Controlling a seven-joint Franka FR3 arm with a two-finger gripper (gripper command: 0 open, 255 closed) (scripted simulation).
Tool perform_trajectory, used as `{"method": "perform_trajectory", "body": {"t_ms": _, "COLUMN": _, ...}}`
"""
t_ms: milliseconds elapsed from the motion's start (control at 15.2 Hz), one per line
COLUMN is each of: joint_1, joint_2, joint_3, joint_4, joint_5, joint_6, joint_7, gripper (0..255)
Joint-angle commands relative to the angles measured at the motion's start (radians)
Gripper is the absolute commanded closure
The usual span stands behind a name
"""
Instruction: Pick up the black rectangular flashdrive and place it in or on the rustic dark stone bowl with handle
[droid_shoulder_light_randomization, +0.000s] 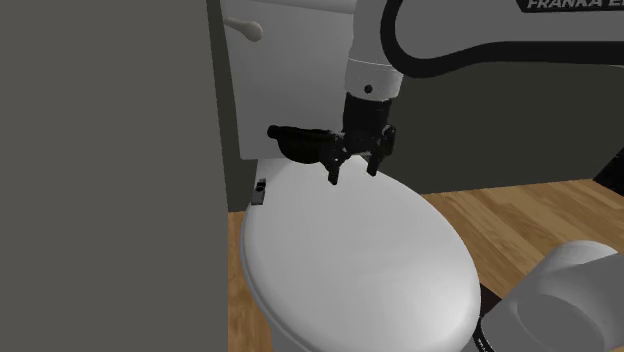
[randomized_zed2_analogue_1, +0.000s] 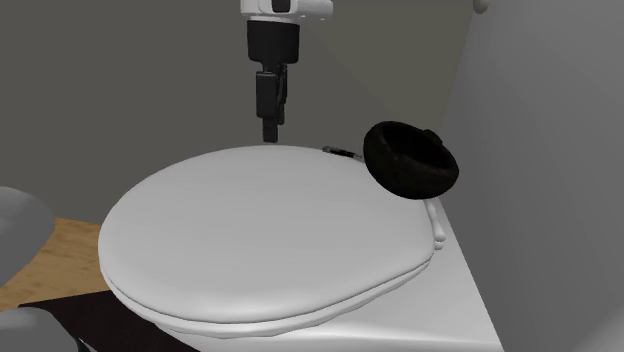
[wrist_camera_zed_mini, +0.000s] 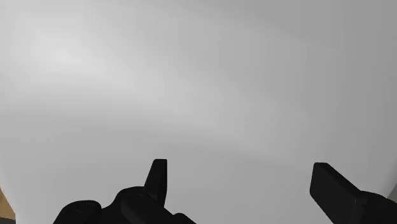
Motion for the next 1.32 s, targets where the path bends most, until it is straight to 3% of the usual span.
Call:
{"method": "perform_trajectory", "body": {"t_ms": 0, "joint_1": -0.017, "joint_2": 0.076, "joint_3": 0.054, "joint_4": 0.048, "joint_5": -0.01, "joint_6": 0.037, "joint_7": 0.102, "gripper": 0}}
{"method": "perform_trajectory", "body": {"t_ms": 264, "joint_1": -0.049, "joint_2": 0.241, "joint_3": 0.146, "joint_4": 0.167, "joint_5": -0.069, "joint_6": 0.083, "joint_7": 0.298, "gripper": 0}}
{"method": "perform_trajectory", "body": {"t_ms": 528, "joint_1": -0.056, "joint_2": 0.432, "joint_3": 0.216, "joint_4": 0.313, "joint_5": -0.178, "joint_6": 0.105, "joint_7": 0.506, "gripper": 0}}
{"method": "perform_trajectory", "body": {"t_ms": 924, "joint_1": 0.019, "joint_2": 0.715, "joint_3": 0.231, "joint_4": 0.567, "joint_5": -0.363, "joint_6": 0.074, "joint_7": 0.774, "gripper": 0}}
{"method": "perform_trajectory", "body": {"t_ms": 1254, "joint_1": 0.016, "joint_2": 0.715, "joint_3": 0.226, "joint_4": 0.5, "joint_5": -0.364, "joint_6": 0.141, "joint_7": 0.776, "gripper": 0}}
